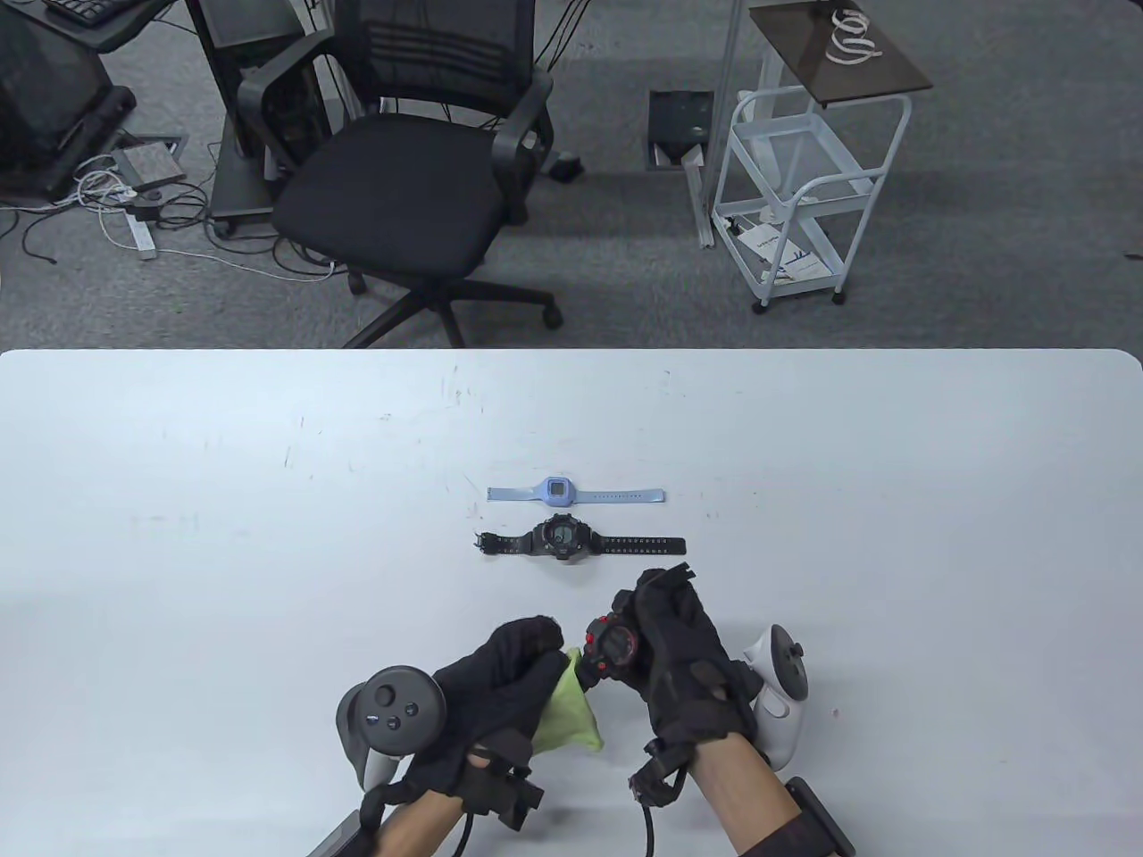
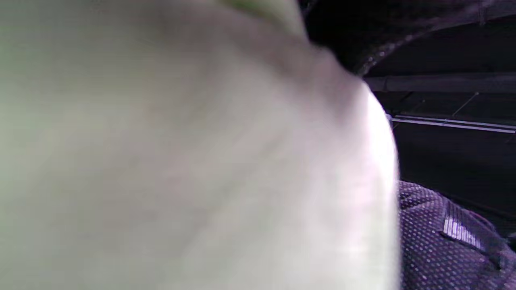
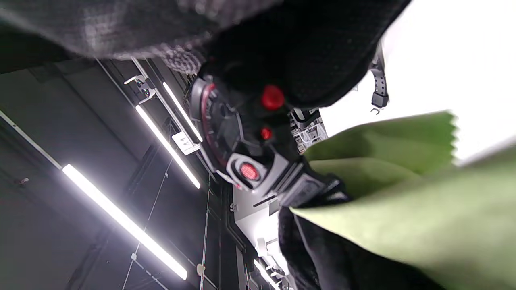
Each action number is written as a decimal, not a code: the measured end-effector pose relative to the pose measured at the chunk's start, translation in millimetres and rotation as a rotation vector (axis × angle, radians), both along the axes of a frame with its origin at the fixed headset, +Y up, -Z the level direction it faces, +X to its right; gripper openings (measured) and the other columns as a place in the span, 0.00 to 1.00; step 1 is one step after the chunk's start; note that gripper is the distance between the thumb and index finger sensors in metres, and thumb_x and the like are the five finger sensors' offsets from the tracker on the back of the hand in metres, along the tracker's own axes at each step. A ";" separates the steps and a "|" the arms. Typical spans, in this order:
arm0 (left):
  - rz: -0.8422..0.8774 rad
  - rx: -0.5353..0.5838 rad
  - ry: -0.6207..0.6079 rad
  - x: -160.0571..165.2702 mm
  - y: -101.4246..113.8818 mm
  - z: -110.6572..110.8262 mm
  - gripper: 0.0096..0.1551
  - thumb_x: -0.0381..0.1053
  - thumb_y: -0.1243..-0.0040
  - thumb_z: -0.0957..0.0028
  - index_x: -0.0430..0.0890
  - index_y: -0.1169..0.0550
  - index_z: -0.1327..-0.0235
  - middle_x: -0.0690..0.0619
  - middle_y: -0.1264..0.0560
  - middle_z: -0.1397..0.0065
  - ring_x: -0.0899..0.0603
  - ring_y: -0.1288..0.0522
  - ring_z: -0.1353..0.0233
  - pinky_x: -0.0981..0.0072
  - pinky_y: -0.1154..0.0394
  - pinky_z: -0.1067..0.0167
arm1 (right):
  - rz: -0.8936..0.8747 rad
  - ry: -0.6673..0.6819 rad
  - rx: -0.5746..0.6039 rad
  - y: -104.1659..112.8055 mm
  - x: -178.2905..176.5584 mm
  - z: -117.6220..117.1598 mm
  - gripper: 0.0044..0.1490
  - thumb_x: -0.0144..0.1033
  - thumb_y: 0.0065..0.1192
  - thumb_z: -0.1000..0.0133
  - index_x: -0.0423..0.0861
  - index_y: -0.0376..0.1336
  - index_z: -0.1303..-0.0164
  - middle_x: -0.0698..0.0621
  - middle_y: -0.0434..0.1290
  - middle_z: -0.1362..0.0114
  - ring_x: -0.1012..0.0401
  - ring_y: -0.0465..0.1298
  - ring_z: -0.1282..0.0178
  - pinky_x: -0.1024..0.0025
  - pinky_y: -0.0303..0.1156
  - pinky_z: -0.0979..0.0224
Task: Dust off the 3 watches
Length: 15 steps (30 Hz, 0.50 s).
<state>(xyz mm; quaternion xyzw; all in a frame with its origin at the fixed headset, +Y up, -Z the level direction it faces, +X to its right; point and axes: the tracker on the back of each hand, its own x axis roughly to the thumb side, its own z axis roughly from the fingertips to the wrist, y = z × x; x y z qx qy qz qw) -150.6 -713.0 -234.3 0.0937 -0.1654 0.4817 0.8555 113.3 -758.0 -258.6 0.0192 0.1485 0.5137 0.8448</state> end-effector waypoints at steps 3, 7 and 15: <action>0.039 -0.003 -0.043 -0.1 1.6 1.1 0.23 0.51 0.34 0.45 0.40 0.17 0.42 0.48 0.07 0.57 0.41 0.06 0.59 0.40 0.13 0.54 | 0.007 -0.024 -0.018 -1.5 0.3 1.4 0.27 0.51 0.57 0.29 0.61 0.55 0.21 0.56 0.69 0.25 0.63 0.82 0.35 0.65 0.81 0.39; 0.111 -0.086 -0.202 -0.8 -1.2 3.7 0.31 0.58 0.41 0.44 0.37 0.15 0.43 0.42 0.09 0.49 0.36 0.09 0.52 0.34 0.18 0.48 | 0.003 -0.052 -0.028 -2.2 3.9 1.8 0.27 0.51 0.57 0.29 0.61 0.55 0.21 0.56 0.69 0.25 0.63 0.82 0.36 0.66 0.82 0.39; 0.010 -0.191 -0.252 5.2 -4.0 2.5 0.27 0.49 0.31 0.49 0.40 0.17 0.38 0.44 0.13 0.44 0.39 0.12 0.51 0.34 0.21 0.45 | 0.017 -0.030 -0.011 -2.5 -0.6 3.7 0.27 0.51 0.57 0.29 0.60 0.54 0.21 0.56 0.69 0.25 0.64 0.83 0.36 0.67 0.82 0.39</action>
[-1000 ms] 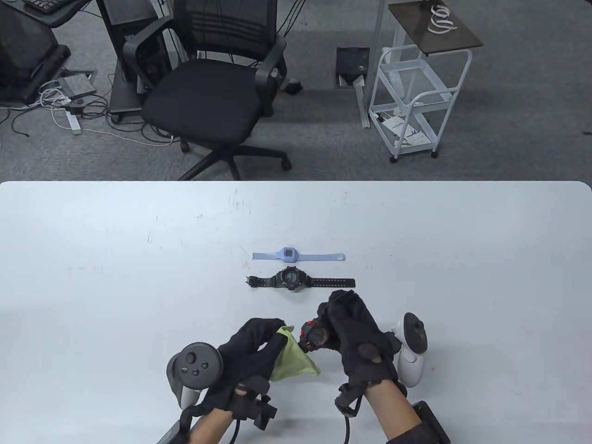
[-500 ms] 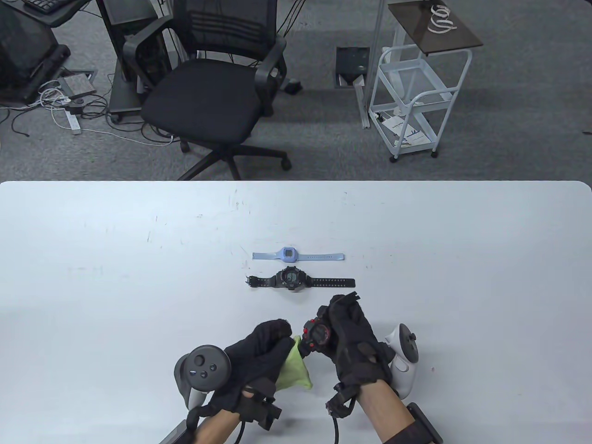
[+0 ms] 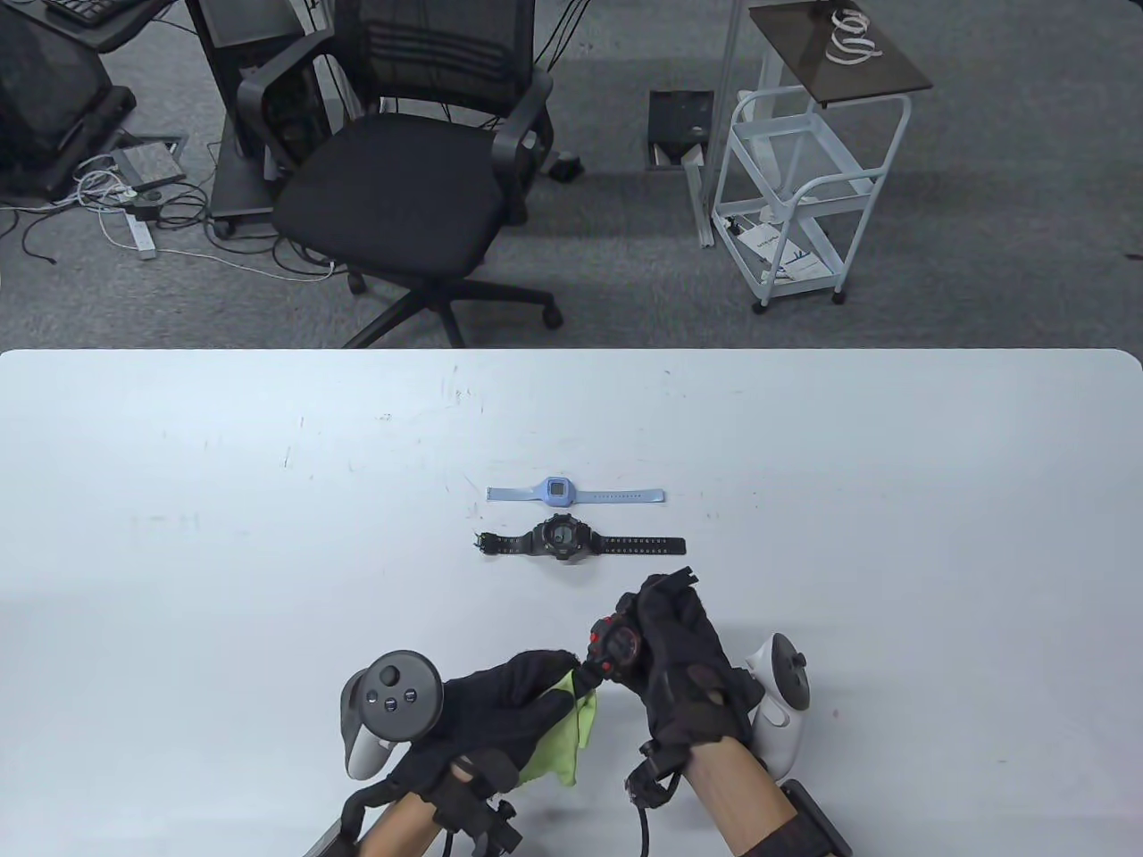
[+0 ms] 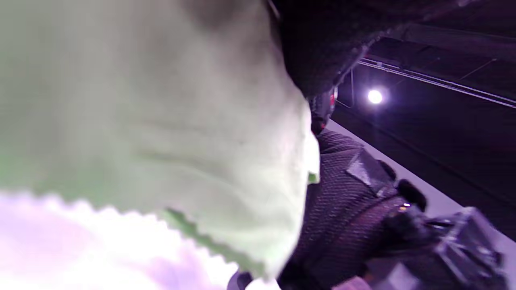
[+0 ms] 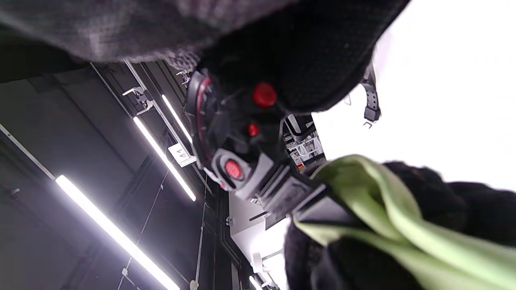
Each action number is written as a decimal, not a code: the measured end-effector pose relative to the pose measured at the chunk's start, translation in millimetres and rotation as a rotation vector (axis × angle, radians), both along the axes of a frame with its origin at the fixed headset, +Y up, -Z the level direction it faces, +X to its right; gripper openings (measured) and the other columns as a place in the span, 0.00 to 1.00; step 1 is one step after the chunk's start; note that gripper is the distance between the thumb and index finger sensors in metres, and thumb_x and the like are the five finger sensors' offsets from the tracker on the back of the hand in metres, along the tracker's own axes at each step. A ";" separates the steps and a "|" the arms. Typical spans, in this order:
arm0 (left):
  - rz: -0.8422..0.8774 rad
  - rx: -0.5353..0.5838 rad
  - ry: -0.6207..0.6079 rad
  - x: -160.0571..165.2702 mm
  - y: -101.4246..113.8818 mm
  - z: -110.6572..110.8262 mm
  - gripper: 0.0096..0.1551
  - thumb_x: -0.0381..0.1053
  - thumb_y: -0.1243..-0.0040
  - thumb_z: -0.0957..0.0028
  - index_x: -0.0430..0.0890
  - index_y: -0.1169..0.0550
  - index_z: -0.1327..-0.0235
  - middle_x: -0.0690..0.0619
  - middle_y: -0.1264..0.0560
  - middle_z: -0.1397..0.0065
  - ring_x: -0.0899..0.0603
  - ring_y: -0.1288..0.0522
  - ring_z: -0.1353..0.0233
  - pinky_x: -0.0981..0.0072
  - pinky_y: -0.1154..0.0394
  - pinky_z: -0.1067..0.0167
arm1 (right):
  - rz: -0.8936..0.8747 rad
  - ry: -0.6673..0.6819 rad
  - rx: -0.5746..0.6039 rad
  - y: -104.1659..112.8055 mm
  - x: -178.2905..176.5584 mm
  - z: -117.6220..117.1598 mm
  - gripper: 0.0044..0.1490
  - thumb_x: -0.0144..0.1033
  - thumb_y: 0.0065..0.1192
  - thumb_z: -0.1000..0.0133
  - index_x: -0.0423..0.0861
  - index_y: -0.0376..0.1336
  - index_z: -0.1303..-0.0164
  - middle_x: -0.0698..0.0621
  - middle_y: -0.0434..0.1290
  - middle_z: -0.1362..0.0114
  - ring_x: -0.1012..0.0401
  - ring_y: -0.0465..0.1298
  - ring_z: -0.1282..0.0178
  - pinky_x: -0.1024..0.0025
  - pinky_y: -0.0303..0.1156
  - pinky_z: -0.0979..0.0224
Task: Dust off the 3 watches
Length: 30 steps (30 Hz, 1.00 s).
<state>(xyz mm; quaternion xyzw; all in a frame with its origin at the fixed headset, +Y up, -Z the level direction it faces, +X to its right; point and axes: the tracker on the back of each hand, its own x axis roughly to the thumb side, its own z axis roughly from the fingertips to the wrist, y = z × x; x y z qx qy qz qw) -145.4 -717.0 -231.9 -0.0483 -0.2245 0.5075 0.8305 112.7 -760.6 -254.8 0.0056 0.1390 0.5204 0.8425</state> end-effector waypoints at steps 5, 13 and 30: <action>-0.018 -0.077 -0.038 -0.1 -4.1 -2.8 0.26 0.48 0.36 0.47 0.40 0.18 0.38 0.42 0.16 0.44 0.39 0.15 0.51 0.33 0.23 0.44 | 0.087 0.018 0.071 6.2 -0.8 0.7 0.28 0.50 0.56 0.29 0.59 0.53 0.21 0.56 0.68 0.24 0.64 0.83 0.36 0.67 0.82 0.38; -0.117 0.031 0.000 -3.0 -1.8 -4.2 0.24 0.57 0.42 0.47 0.41 0.13 0.54 0.46 0.15 0.57 0.43 0.17 0.61 0.38 0.22 0.49 | 0.072 0.031 0.137 16.5 2.0 -1.3 0.28 0.50 0.56 0.29 0.58 0.53 0.21 0.56 0.69 0.24 0.62 0.82 0.33 0.64 0.82 0.37; -0.102 0.081 0.053 -10.2 -0.7 -1.8 0.23 0.58 0.36 0.49 0.42 0.12 0.56 0.45 0.14 0.56 0.42 0.15 0.60 0.37 0.21 0.48 | 0.013 0.038 0.141 13.2 6.0 -2.9 0.27 0.51 0.55 0.28 0.58 0.52 0.21 0.55 0.69 0.23 0.60 0.81 0.31 0.61 0.81 0.35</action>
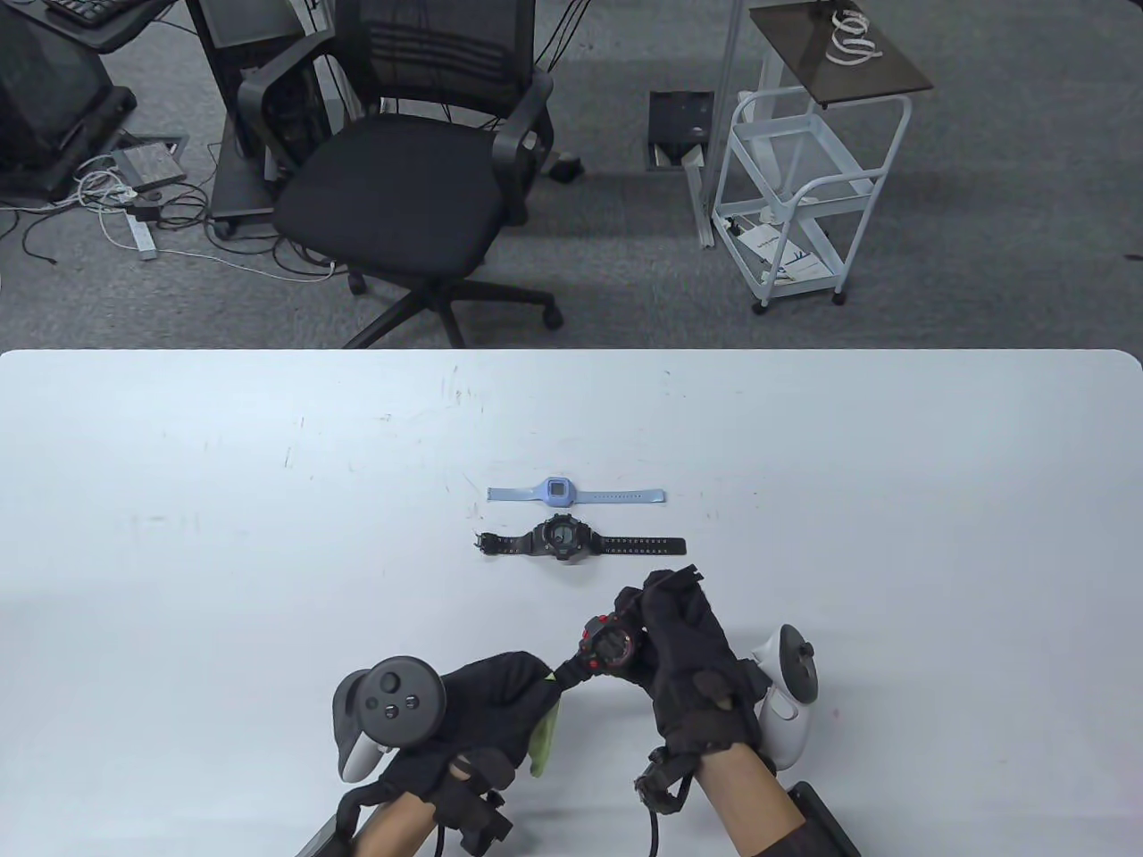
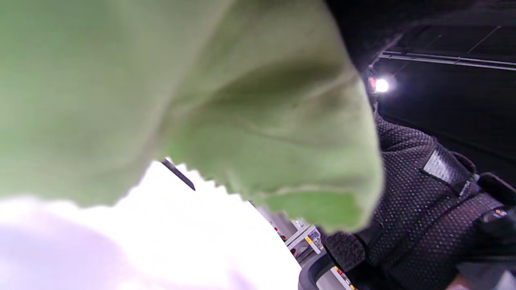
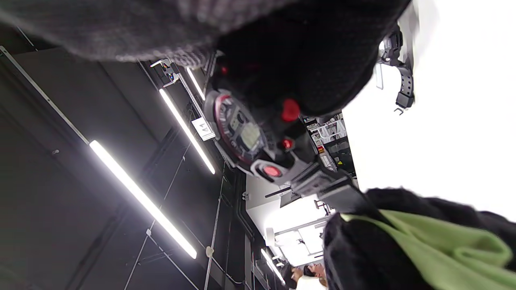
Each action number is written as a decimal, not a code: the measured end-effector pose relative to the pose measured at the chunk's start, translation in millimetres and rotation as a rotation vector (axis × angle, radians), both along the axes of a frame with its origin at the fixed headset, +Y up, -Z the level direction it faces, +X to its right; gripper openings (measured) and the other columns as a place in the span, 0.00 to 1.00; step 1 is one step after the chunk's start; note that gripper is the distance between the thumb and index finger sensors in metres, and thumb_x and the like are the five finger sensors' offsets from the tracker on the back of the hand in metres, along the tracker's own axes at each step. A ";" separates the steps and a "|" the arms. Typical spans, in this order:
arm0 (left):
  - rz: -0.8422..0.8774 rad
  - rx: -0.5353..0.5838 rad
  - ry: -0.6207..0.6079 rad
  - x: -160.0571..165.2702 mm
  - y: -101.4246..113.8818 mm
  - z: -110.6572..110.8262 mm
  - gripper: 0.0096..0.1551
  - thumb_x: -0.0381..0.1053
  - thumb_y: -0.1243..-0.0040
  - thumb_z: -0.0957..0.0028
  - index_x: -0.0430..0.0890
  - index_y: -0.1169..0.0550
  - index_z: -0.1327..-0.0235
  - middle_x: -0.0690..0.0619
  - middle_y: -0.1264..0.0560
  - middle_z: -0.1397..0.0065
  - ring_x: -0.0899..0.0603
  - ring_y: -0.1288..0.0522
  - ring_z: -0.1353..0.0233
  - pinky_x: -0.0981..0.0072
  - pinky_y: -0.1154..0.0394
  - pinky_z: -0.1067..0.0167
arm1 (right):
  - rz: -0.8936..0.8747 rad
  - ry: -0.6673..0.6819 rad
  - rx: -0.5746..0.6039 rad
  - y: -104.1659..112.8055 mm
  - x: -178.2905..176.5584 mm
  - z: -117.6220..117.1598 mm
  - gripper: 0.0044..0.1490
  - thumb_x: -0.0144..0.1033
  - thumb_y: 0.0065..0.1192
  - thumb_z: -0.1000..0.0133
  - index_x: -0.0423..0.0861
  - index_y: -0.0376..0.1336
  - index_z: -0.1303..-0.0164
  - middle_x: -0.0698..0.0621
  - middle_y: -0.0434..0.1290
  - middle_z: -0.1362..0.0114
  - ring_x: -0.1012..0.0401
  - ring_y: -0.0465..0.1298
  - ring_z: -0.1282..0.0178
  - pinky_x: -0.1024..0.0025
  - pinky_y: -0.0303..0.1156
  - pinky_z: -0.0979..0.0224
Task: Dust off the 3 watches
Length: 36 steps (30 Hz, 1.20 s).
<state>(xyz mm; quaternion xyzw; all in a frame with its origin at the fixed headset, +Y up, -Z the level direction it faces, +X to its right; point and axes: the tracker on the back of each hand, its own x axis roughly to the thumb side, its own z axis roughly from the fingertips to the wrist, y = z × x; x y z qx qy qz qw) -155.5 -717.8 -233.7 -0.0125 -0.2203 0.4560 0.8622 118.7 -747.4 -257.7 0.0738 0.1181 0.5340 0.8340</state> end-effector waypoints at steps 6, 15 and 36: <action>-0.032 -0.008 -0.013 1.3 -0.5 0.1 0.23 0.56 0.36 0.49 0.41 0.12 0.54 0.45 0.14 0.55 0.43 0.15 0.61 0.38 0.21 0.48 | -0.015 -0.009 -0.008 -0.8 4.2 -0.1 0.27 0.51 0.55 0.28 0.58 0.52 0.21 0.55 0.69 0.23 0.59 0.81 0.31 0.61 0.81 0.34; -0.020 0.014 0.016 -2.6 -0.2 1.1 0.23 0.61 0.34 0.48 0.43 0.10 0.61 0.47 0.13 0.60 0.43 0.14 0.64 0.39 0.20 0.50 | -0.034 0.007 -0.005 -1.2 4.4 -0.8 0.27 0.50 0.55 0.28 0.58 0.52 0.20 0.55 0.68 0.23 0.59 0.81 0.30 0.60 0.80 0.34; -0.046 0.017 0.017 -4.2 -0.6 1.8 0.23 0.59 0.34 0.49 0.42 0.11 0.59 0.46 0.14 0.58 0.43 0.14 0.64 0.39 0.20 0.49 | -0.069 -0.020 -0.007 -1.0 12.2 -1.4 0.27 0.50 0.54 0.27 0.58 0.52 0.20 0.55 0.68 0.22 0.59 0.80 0.30 0.60 0.80 0.33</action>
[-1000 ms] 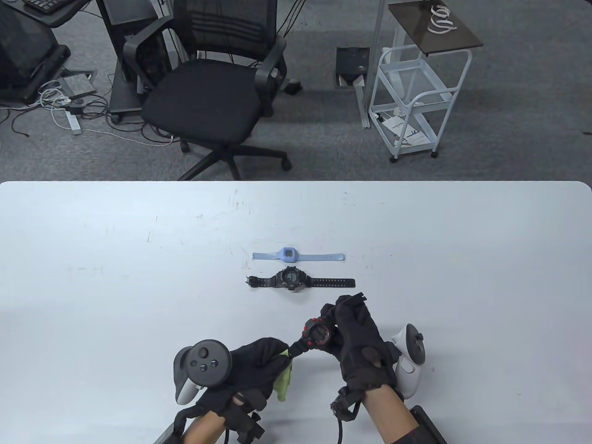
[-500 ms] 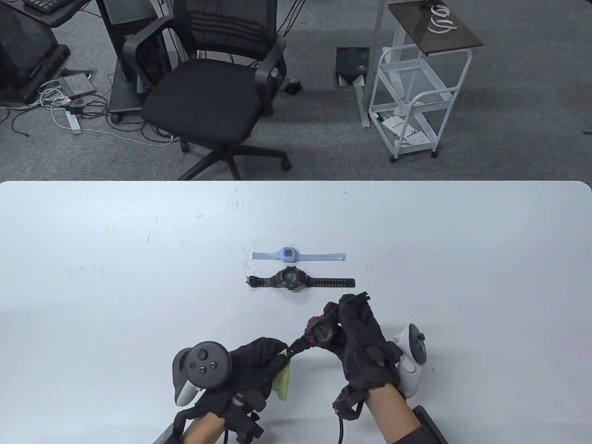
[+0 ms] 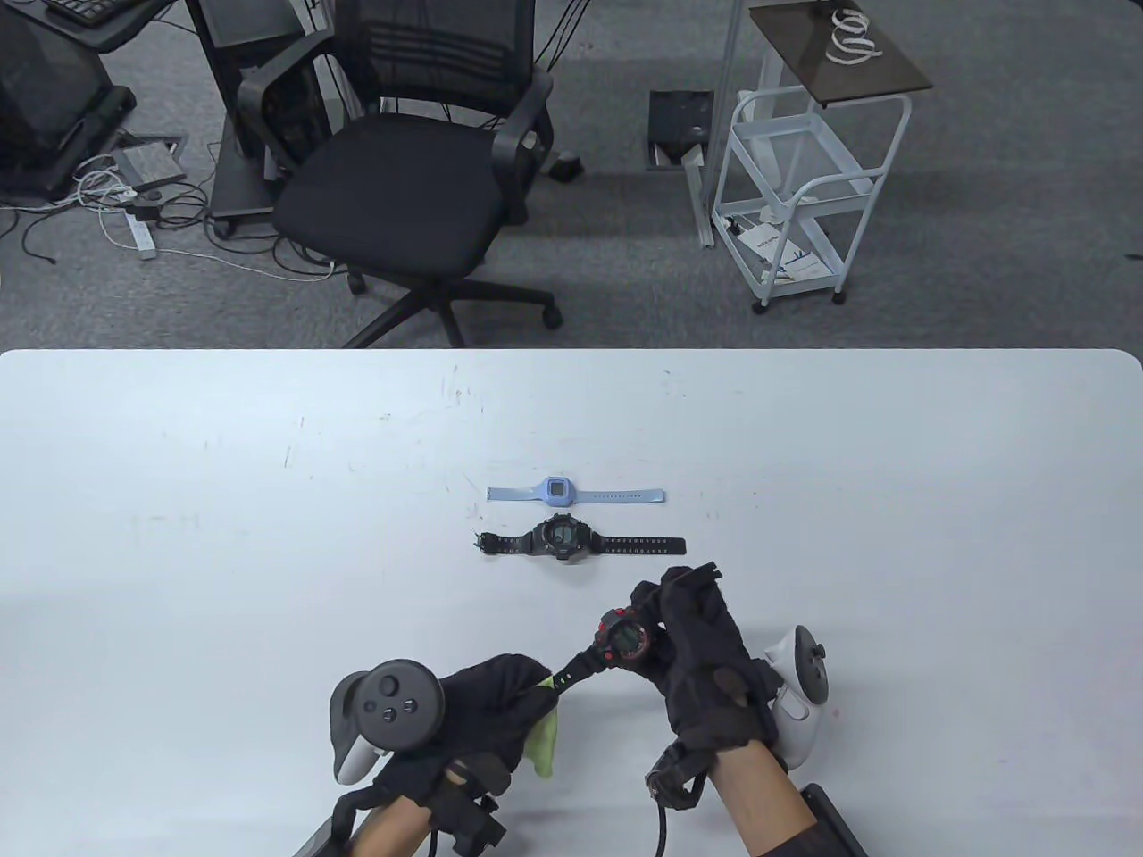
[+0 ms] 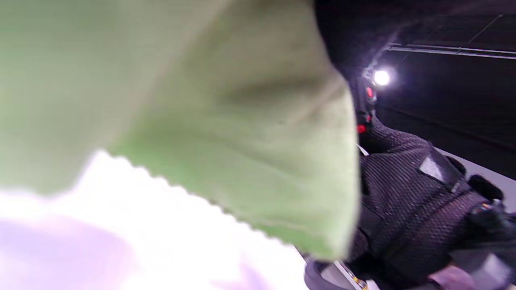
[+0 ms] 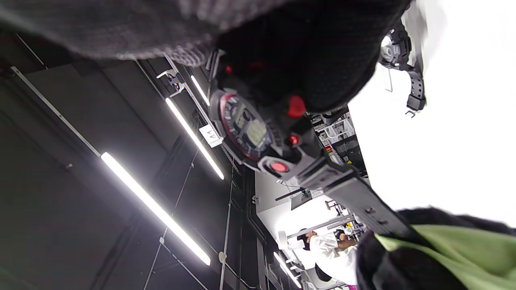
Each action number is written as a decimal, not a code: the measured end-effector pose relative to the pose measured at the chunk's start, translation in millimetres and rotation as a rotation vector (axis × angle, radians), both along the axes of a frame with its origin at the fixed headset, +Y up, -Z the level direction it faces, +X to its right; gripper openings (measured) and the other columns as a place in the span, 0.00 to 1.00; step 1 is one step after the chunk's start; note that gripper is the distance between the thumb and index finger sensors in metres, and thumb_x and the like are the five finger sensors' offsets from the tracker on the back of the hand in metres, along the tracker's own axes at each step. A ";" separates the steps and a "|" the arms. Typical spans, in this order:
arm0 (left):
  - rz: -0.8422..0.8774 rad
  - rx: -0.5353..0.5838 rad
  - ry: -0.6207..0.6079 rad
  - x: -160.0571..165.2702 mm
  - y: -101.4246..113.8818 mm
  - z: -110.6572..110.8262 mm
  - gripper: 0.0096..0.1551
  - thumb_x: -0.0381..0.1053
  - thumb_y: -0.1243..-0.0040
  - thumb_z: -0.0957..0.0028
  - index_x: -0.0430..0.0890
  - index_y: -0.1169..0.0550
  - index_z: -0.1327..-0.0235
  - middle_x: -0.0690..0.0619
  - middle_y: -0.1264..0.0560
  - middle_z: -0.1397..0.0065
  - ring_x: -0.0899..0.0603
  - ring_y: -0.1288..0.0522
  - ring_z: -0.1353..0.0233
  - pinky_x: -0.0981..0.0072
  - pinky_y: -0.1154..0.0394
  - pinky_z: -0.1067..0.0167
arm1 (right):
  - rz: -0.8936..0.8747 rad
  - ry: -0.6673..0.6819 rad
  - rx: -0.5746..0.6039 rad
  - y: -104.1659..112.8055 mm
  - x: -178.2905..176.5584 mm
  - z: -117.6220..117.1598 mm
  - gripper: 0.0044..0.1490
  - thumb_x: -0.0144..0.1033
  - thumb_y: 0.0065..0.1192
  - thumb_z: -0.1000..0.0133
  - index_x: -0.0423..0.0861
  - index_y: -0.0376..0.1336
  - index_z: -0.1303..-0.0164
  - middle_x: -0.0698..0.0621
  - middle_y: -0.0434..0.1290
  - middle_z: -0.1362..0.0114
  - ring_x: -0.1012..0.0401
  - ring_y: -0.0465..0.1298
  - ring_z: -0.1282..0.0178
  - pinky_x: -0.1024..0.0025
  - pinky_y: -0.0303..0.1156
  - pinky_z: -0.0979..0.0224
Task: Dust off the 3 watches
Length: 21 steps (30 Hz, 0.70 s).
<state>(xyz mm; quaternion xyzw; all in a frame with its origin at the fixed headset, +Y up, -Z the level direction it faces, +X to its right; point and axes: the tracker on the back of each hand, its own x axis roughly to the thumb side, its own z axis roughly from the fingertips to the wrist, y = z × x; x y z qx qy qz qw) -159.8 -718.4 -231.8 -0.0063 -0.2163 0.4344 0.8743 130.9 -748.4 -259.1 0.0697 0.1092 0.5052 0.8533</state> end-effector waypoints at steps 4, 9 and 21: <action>0.000 0.010 0.023 -3.0 0.0 -0.7 0.23 0.62 0.32 0.49 0.42 0.10 0.64 0.47 0.13 0.62 0.44 0.14 0.66 0.40 0.19 0.51 | -0.001 0.007 -0.002 -1.2 -0.2 -0.3 0.27 0.50 0.54 0.27 0.58 0.52 0.20 0.55 0.68 0.22 0.58 0.80 0.30 0.59 0.80 0.33; -0.015 -0.017 -0.016 0.3 -0.5 -0.7 0.23 0.56 0.36 0.50 0.42 0.13 0.54 0.45 0.15 0.55 0.42 0.14 0.61 0.38 0.21 0.48 | 0.001 0.000 0.000 -0.7 2.0 -0.6 0.27 0.51 0.54 0.27 0.58 0.52 0.20 0.55 0.68 0.22 0.58 0.80 0.29 0.59 0.80 0.33; -0.023 -0.001 -0.004 -3.2 0.4 -1.0 0.23 0.58 0.35 0.50 0.42 0.12 0.57 0.45 0.14 0.57 0.43 0.14 0.63 0.39 0.20 0.49 | -0.026 -0.017 -0.013 -2.0 6.2 -1.3 0.27 0.51 0.53 0.27 0.58 0.52 0.20 0.55 0.68 0.22 0.58 0.80 0.30 0.59 0.80 0.33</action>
